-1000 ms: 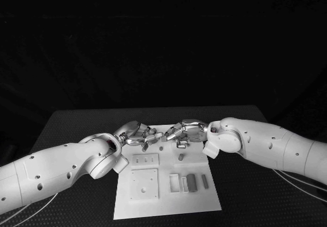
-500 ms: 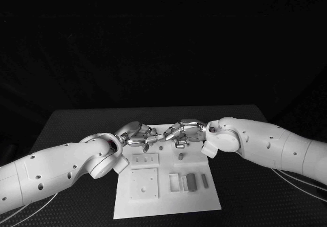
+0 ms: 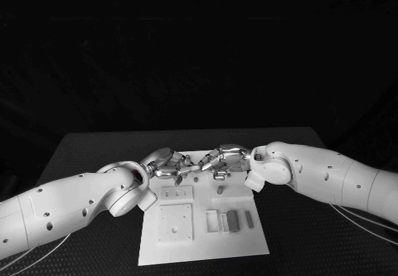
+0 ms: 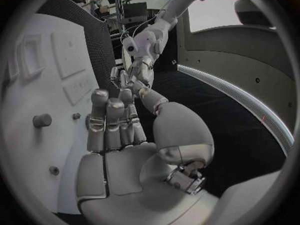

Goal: Assemble the parts on the task board

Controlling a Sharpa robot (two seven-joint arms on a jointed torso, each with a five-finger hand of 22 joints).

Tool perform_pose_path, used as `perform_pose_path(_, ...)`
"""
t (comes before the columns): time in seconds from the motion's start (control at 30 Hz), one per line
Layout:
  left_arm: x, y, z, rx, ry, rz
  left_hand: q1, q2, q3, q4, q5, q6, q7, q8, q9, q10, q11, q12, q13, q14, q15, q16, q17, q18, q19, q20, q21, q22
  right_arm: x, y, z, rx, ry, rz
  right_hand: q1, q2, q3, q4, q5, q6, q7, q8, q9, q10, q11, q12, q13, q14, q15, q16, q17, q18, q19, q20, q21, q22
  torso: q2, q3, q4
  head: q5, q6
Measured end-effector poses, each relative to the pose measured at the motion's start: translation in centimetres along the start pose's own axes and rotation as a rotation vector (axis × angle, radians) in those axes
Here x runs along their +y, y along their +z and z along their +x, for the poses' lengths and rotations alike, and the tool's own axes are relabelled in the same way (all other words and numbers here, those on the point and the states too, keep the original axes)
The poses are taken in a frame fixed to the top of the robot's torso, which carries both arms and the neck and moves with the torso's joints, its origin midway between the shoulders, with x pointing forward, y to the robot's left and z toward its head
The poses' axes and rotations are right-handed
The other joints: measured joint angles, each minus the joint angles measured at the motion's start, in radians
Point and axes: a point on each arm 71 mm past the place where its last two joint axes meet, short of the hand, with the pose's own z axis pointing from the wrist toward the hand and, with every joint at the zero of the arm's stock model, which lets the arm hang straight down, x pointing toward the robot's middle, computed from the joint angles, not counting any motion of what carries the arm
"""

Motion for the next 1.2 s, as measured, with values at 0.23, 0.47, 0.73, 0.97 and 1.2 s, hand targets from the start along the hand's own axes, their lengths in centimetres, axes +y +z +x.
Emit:
perform_pose_path(0.23,0.01,0.13,0.06,0.005,-0.023,-0.005,0.025,0.012,0.013,-0.001,0.004,0.004,-0.004,0.000,0.004,0.003,-0.003,0.000,0.001,0.005,-0.002,0.004,0.002,0.000,0.005,-0.002,0.004,0.000,-0.04,0.01,-0.05,-0.004,-0.004,0.003,0.000,0.000,0.000,0.000,0.000,0.000,0.000,0.000,0.000,0.000,0.000,0.000,0.000,0.000,0.000,0.000,0.000,0.000,0.000,0.000,0.000,0.000,0.000,0.0000,-0.0002,-0.001,-0.001)
perform_pose_path(0.47,0.07,0.14,0.06,0.007,-0.051,-0.011,0.052,0.029,0.016,-0.003,0.004,0.010,-0.004,0.000,0.007,0.007,-0.007,0.000,0.001,0.006,-0.002,0.004,0.004,0.000,0.005,-0.002,0.008,0.001,-0.04,0.06,-0.03,-0.005,-0.009,0.004,0.000,0.000,0.000,0.000,0.000,0.000,0.000,0.000,0.000,0.000,0.000,0.000,0.000,0.002,0.002,0.000,0.000,0.000,0.000,0.000,0.000,0.000,0.000,0.0001,-0.0002,-0.001,-0.002)
perform_pose_path(0.73,0.07,0.14,0.12,0.013,-0.074,-0.015,0.189,0.015,0.076,-0.006,-0.014,0.020,-0.009,0.000,0.013,0.023,-0.009,-0.006,-0.002,0.010,-0.008,0.008,0.007,0.000,0.007,0.000,0.023,0.001,-0.07,0.06,-0.14,-0.014,-0.014,0.007,-0.003,-0.003,0.000,0.000,-0.001,0.000,0.000,-0.001,0.021,0.000,0.000,0.000,0.000,0.002,0.002,0.000,0.000,0.000,0.002,0.002,0.000,0.000,0.000,0.0002,-0.0002,-0.001,-0.003)
perform_pose_path(0.97,0.15,0.13,0.12,0.017,-0.093,-0.022,0.244,0.007,0.106,-0.017,-0.011,0.026,-0.012,-0.003,0.016,0.027,-0.012,-0.010,-0.003,0.010,-0.008,0.008,0.008,0.000,0.007,0.000,0.029,0.001,-0.07,0.10,-0.17,-0.020,-0.017,0.008,-0.004,-0.004,0.000,0.000,-0.001,0.000,0.000,-0.001,0.021,0.002,-0.002,0.000,0.000,0.003,0.003,0.000,0.000,0.000,0.002,0.002,0.000,0.000,0.000,0.0004,-0.0002,-0.001,-0.003)
perform_pose_path(1.2,0.22,0.12,0.13,0.017,-0.116,-0.030,0.264,0.021,0.113,-0.021,-0.005,0.044,-0.026,0.013,0.028,0.043,-0.022,-0.015,-0.005,0.018,-0.015,0.015,0.011,-0.002,0.012,-0.005,0.042,0.000,-0.02,0.14,-0.14,-0.020,-0.021,0.009,-0.002,-0.002,-0.001,0.000,-0.001,0.000,0.000,-0.004,0.021,0.002,-0.002,0.000,0.000,0.000,0.000,0.000,0.000,0.000,0.002,0.002,0.000,0.000,0.000,0.0005,-0.0002,-0.002,-0.004)
